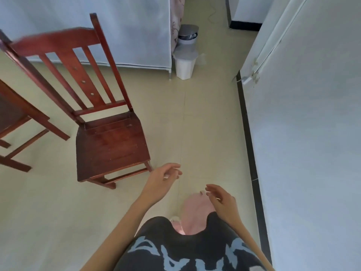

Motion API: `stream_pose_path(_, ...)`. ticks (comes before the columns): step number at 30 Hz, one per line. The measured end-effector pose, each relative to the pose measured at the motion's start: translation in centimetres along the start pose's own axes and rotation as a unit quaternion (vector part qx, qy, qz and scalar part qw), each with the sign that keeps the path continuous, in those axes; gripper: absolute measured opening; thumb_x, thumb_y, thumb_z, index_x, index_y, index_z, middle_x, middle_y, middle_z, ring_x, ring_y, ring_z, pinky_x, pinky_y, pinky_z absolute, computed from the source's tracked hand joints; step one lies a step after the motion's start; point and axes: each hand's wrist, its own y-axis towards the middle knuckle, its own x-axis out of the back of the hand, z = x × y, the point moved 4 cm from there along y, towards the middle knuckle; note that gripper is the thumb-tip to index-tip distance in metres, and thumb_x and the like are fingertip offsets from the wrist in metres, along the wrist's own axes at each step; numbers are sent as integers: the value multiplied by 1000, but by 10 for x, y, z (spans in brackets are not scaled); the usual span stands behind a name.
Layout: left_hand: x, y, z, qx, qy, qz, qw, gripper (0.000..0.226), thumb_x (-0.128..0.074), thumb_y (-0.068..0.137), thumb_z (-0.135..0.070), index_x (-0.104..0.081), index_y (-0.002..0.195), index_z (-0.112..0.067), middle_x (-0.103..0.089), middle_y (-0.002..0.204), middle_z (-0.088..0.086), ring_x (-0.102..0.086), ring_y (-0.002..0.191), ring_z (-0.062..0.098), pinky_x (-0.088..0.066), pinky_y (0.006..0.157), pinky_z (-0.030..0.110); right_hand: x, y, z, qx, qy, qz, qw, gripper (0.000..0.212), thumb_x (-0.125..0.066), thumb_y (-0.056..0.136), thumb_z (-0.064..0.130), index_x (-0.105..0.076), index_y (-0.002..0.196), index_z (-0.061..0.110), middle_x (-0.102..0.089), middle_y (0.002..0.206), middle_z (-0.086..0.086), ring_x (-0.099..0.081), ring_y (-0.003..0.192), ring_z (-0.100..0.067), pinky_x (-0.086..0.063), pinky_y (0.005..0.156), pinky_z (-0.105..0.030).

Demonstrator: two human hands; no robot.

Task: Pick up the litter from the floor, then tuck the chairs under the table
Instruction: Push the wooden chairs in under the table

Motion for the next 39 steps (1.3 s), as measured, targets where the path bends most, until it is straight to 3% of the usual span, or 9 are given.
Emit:
stream_pose_path(9,20,180,3,136,-87,-80,984,24,-47,93,-8,-57,114,-13,-70,90,-7,-64,75,-7,-48,66,10,53,245,82,47,-34,83,995,26,-54,90,9,-61,115,16,-65,104,9,-59,90,-3,-37,71,7)
stream_pose_path(14,56,265,-23,174,-136,-178,959,22,-48,92,-7,-58,110,-14,-69,92,-2,-62,70,-9,-47,59,14,76,373,170,109,-48,141,983,25,-55,89,7,-62,111,16,-66,99,11,-59,84,11,-39,73,3)
stream_pose_path(16,64,292,-30,177,-144,-193,954,21,-48,92,-6,-57,108,-16,-69,91,-3,-64,72,-6,-47,62,10,73,414,200,134,-50,166,976,26,-55,89,6,-63,112,15,-66,98,11,-58,84,16,-39,74,2)
stream_pose_path(21,95,366,-31,199,-153,-206,946,21,-50,91,-8,-59,106,-20,-70,88,-9,-66,77,0,-47,70,10,46,507,243,148,-68,216,963,26,-56,89,7,-62,112,15,-66,101,10,-59,90,4,-39,74,3)
stream_pose_path(27,188,485,-31,173,-137,-236,946,20,-51,91,-10,-60,104,-21,-70,87,-9,-65,76,-4,-45,71,7,3,615,284,115,-93,256,955,23,-58,87,10,-60,103,27,-66,100,9,-63,95,-8,-46,81,-9)
stream_pose_path(31,278,559,-45,153,-143,-282,936,20,-49,91,-6,-59,101,-20,-69,86,-7,-64,74,-2,-47,69,13,-21,684,346,136,-117,274,945,25,-57,87,8,-61,101,28,-65,94,13,-61,84,7,-43,75,-6)
stream_pose_path(33,317,591,-51,143,-137,-300,933,20,-49,91,-6,-59,101,-21,-68,87,-8,-64,76,0,-49,76,17,-34,721,378,141,-121,286,940,26,-55,88,8,-63,108,23,-64,96,14,-61,89,2,-42,75,-4)
stream_pose_path(39,391,650,-54,154,-161,-366,903,20,-48,92,-7,-60,104,-18,-69,88,-6,-65,79,2,-47,72,9,-85,801,458,168,-141,337,915,28,-53,87,5,-62,106,23,-63,95,19,-57,88,8,-42,75,0)
